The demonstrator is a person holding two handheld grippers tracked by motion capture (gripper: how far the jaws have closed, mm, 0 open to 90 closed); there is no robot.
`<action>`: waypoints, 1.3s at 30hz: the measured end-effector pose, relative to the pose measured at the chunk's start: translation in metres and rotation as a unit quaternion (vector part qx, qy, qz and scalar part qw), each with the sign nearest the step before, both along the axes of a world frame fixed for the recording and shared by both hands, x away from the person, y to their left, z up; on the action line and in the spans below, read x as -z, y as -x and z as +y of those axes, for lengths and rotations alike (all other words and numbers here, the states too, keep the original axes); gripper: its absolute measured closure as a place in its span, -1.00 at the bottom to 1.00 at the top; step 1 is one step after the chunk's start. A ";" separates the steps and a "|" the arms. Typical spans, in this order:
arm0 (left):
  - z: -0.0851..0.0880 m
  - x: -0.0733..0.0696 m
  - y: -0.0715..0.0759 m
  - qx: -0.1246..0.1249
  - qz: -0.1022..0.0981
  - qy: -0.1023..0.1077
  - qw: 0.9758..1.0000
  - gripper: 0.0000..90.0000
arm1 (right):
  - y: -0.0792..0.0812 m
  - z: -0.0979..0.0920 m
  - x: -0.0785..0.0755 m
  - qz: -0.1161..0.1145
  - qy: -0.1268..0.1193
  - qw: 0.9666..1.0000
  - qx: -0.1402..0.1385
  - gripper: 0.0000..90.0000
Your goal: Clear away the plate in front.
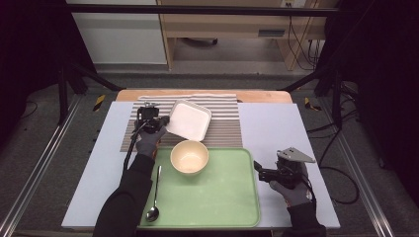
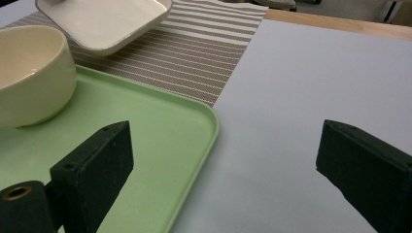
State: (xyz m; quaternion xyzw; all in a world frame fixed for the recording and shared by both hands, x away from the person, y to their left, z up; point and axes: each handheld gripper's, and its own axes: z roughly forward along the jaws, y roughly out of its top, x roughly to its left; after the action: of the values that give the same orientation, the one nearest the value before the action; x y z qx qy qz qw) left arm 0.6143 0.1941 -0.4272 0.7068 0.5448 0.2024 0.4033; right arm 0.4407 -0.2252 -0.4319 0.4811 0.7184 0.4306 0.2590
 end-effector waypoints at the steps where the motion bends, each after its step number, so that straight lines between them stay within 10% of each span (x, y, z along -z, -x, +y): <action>1: 0.001 -0.003 0.001 0.000 -0.005 0.001 1.000 0.95 | 0.000 0.000 0.000 0.000 0.000 1.000 0.000 -0.85; 16: 0.006 -0.055 0.028 0.017 -0.067 0.023 0.997 0.95 | 0.001 0.001 -0.002 -0.004 0.003 1.000 -0.001 -0.86; 39: 0.005 -0.097 0.096 0.087 -0.115 0.032 0.989 0.95 | 0.003 0.001 -0.005 -0.009 0.004 1.000 -0.001 -0.87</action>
State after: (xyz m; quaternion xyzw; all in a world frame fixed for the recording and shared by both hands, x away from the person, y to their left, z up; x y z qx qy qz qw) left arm 0.5180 0.1986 -0.3302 0.7108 0.4371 0.2288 0.5013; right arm 0.4374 -0.2240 -0.4269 0.4749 0.7182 0.4328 0.2670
